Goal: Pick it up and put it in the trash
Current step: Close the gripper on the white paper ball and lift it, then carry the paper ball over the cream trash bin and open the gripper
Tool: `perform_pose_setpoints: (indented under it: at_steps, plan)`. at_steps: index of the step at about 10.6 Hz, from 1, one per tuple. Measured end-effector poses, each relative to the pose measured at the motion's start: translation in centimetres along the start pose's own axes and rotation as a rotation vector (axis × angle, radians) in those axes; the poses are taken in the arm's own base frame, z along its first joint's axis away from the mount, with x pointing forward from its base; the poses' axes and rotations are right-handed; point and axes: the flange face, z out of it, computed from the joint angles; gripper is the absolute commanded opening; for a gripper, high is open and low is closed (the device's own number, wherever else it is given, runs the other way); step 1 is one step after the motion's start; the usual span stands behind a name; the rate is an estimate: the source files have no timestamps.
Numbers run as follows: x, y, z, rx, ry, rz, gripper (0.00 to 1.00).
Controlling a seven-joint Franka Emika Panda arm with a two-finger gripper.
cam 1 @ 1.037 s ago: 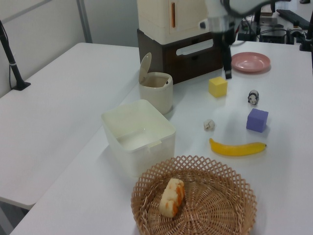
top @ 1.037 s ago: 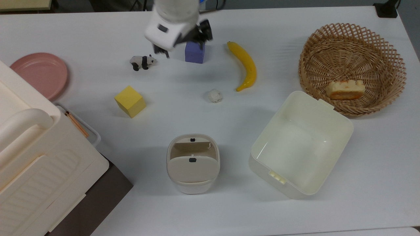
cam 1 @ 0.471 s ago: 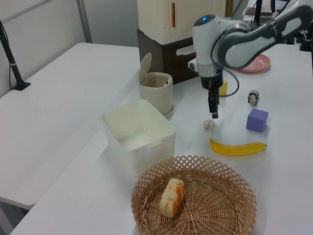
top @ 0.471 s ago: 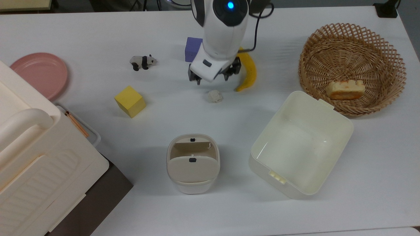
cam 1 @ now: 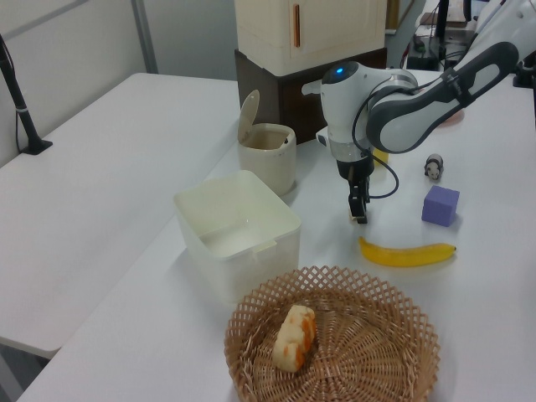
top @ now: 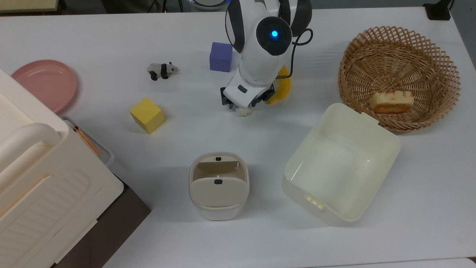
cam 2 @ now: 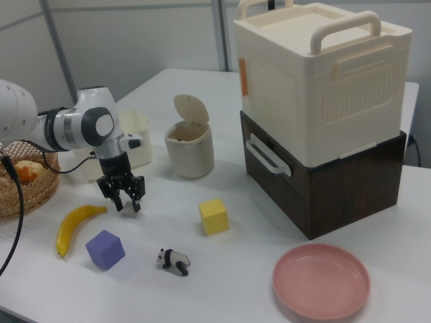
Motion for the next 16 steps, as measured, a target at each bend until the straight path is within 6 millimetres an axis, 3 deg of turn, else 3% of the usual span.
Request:
perform_pose_setpoints:
  at_steps: [1,3,8,9,10,12,13,14,16]
  plan:
    - [0.1,0.0,0.0,0.000,0.001,0.003,0.24]
    - [0.4,0.0,-0.4,0.001,0.010,0.020,0.19]
    - [1.3,0.3,-2.7,0.001,0.059,0.029,0.17]
    - [1.6,0.9,-4.9,0.000,0.099,0.037,0.17]
    - [1.7,1.9,-8.4,0.003,0.163,0.051,0.18]
    - [1.4,5.4,-16.6,0.012,0.310,0.105,0.21]
    - [1.2,7.4,-18.9,0.002,0.354,0.130,0.23]
    - [1.5,8.9,-19.9,-0.009,0.404,0.148,0.24]
    - [3.6,10.2,-19.0,-0.030,0.522,0.222,0.45]
